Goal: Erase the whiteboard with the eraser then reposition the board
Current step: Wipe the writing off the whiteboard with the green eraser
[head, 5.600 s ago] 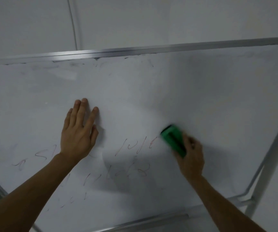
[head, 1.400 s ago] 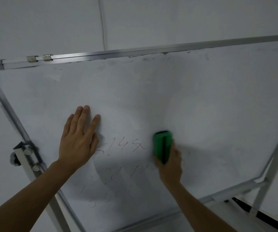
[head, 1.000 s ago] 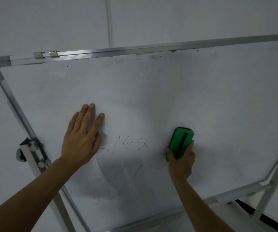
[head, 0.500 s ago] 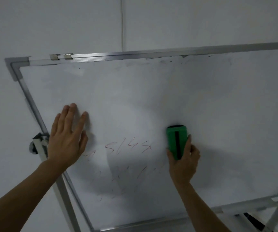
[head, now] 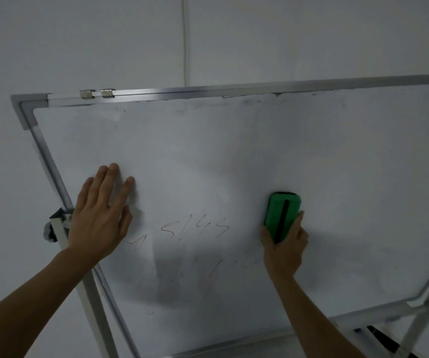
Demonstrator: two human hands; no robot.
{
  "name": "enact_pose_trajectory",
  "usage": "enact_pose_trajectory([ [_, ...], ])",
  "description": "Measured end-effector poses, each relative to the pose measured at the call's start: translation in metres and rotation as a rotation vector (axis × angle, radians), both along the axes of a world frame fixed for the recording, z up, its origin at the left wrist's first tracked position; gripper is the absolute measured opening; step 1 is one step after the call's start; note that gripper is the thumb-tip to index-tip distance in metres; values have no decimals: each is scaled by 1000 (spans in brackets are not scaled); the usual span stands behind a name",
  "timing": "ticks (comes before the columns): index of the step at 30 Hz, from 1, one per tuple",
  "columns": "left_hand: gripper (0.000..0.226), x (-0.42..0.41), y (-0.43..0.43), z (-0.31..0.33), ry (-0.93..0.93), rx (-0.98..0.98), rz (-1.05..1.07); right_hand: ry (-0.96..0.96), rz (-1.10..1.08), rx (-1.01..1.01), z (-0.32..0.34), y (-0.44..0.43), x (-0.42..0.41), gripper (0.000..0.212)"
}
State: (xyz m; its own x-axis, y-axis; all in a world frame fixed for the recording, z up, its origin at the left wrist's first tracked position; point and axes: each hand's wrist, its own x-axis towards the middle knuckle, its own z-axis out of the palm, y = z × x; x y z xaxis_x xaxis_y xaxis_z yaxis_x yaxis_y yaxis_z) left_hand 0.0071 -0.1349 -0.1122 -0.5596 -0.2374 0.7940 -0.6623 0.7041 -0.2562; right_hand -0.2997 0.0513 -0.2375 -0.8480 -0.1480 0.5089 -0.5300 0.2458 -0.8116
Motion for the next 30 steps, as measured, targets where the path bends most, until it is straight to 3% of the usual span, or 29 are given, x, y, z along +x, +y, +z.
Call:
enact_pose_trajectory([
  [6,56,12,-19,1,-64,-59,-65,206,281,416,-81,-33,110,99],
  [9,55,29,-34,4,-126,-118,-104,336,275,441,-81,-30,102,99],
  [11,55,40,-42,6,-159,-158,-129,148,156,315,-60,-26,83,97],
  [14,54,47,-47,4,-169,-195,-166,-343,-38,27,-32,-28,59,103],
  [16,54,47,-47,2,-174,-202,-175,-461,-73,-28,-28,-40,76,104],
  [18,55,46,-49,1,-176,-193,-192,-343,-8,77,-45,-58,122,102],
  [22,54,50,-52,1,-164,-190,-212,250,313,470,-91,-69,183,93],
  [24,52,55,-56,2,-173,-207,-237,307,251,414,-84,-65,162,90],
  [26,52,57,-59,4,-185,-207,-259,44,110,258,-60,-59,130,96],
  [28,52,55,-58,5,-190,-199,-277,-357,59,-25,-33,-55,97,103],
  [30,51,52,-55,5,-173,-190,-294,-581,30,-260,-16,-66,98,101],
])
